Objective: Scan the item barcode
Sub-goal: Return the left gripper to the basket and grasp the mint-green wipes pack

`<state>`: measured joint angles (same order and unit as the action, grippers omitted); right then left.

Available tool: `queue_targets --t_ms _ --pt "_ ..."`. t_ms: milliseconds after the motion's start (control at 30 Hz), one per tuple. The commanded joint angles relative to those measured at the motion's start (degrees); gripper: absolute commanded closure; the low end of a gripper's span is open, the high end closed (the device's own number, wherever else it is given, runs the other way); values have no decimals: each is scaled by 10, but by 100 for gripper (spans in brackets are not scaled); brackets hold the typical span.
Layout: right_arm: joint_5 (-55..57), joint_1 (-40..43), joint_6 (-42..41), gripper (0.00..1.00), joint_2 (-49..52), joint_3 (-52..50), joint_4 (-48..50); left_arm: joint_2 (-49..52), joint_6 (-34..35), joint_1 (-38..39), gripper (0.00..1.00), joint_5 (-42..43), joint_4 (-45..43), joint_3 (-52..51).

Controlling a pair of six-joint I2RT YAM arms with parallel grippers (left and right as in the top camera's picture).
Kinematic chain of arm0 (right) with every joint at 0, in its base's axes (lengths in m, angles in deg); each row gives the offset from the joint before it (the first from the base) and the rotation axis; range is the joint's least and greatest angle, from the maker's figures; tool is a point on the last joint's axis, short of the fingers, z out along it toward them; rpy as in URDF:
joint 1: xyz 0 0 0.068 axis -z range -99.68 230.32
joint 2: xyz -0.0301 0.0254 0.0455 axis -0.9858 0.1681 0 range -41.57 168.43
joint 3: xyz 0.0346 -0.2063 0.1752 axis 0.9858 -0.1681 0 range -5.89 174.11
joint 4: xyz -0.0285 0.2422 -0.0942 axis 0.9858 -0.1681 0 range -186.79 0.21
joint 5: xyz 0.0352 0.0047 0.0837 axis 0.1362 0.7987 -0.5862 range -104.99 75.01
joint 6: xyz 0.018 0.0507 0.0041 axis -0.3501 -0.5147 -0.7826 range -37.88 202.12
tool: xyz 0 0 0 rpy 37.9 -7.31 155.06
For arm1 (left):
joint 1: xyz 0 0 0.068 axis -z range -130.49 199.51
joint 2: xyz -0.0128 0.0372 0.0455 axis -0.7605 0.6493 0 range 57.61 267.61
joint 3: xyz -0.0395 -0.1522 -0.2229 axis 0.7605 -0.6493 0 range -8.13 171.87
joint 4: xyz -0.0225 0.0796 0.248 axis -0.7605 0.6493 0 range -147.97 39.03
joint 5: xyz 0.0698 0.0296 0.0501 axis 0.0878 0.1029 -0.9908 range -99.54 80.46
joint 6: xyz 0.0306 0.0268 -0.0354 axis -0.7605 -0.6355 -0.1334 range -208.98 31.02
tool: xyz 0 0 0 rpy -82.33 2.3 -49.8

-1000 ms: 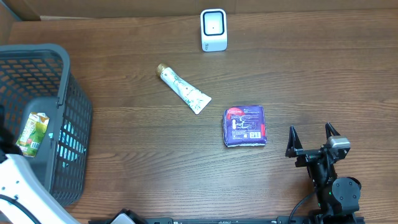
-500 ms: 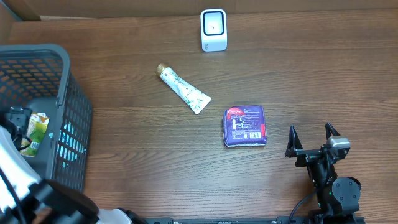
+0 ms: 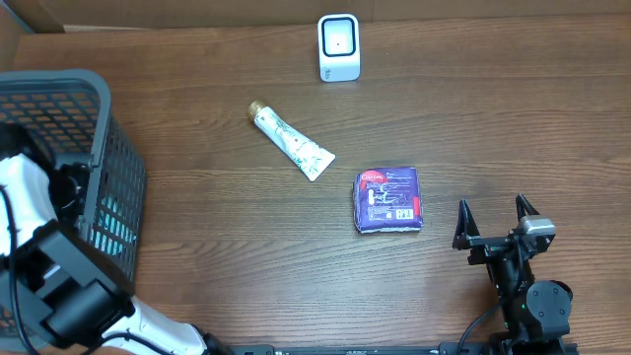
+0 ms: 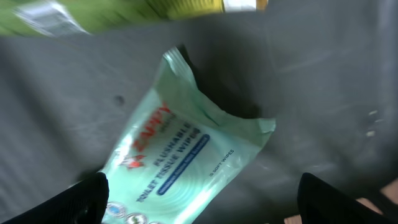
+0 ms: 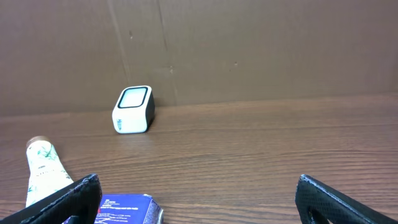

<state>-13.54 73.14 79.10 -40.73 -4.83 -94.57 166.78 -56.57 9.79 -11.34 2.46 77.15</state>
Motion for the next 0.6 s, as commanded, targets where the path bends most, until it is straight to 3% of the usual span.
queue_targets --t_ms 0,400,467,567 --pt "-2 -3 -4 0 -7 -6 2 14 -7 5 11 -21 -3 -27" --pt "-2 -3 -4 0 -7 -6 2 14 -2 4 12 -73 -19 -71" --pt "-2 -3 -4 0 -7 -6 2 14 -2 4 21 -77 -19 -71" --pt "-2 -3 -4 0 -7 -6 2 14 -2 4 62 -78 -19 -71"
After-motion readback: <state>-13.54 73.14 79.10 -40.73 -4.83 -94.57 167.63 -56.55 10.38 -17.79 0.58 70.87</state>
